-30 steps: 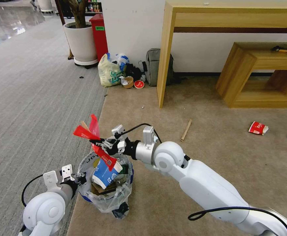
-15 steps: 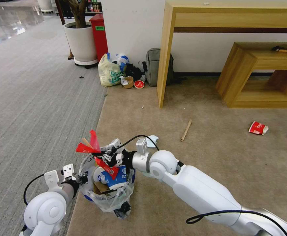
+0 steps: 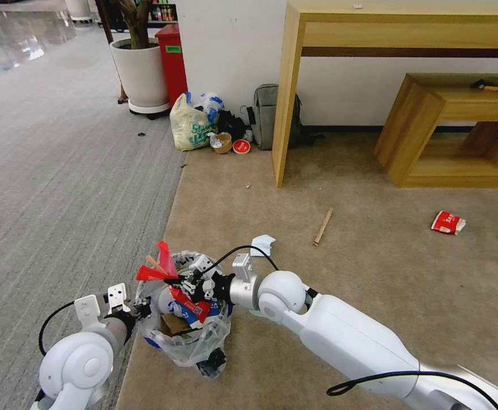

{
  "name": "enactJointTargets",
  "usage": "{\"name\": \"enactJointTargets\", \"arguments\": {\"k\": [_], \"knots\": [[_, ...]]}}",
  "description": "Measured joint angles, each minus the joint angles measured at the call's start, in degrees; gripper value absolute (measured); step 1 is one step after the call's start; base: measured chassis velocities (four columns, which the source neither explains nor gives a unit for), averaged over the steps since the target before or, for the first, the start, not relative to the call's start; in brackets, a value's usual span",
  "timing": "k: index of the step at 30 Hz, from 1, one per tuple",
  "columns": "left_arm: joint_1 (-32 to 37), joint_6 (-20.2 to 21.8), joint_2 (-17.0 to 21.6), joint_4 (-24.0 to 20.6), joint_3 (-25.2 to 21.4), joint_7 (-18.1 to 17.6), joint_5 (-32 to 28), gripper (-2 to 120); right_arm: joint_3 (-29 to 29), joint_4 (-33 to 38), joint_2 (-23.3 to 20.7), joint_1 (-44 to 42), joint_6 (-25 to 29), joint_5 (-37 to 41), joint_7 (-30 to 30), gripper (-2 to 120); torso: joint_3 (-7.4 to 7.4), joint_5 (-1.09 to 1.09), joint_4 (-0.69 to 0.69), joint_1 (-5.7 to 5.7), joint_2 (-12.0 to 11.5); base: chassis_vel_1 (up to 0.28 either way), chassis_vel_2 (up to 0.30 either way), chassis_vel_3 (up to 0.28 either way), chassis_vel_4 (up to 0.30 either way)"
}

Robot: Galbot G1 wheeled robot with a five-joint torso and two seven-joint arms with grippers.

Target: Pick up the trash bin and place the garbage on the floor into it.

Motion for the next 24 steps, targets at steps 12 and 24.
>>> {"name": "enactJointTargets", "arguments": {"k": [12,24], "knots": [[-0.26,0.0,-0.06,0.64,-0.37,0.26,-0.18,0,1.83,1.27,-1.39,-0.13,-0.04,-0.69,1.65,65,0.0,0.0,0.0,0.0,0.0,0.0,0.0,0.0,0.0],[-0.17,0.0,-0.43,1.5,-1.15,0.98,0.12,0,8.62,5.64,-4.43,0.03,-2.02,2.21,3.26,100,0.0,0.0,0.0,0.0,0.0,0.0,0.0,0.0,0.0]]}}
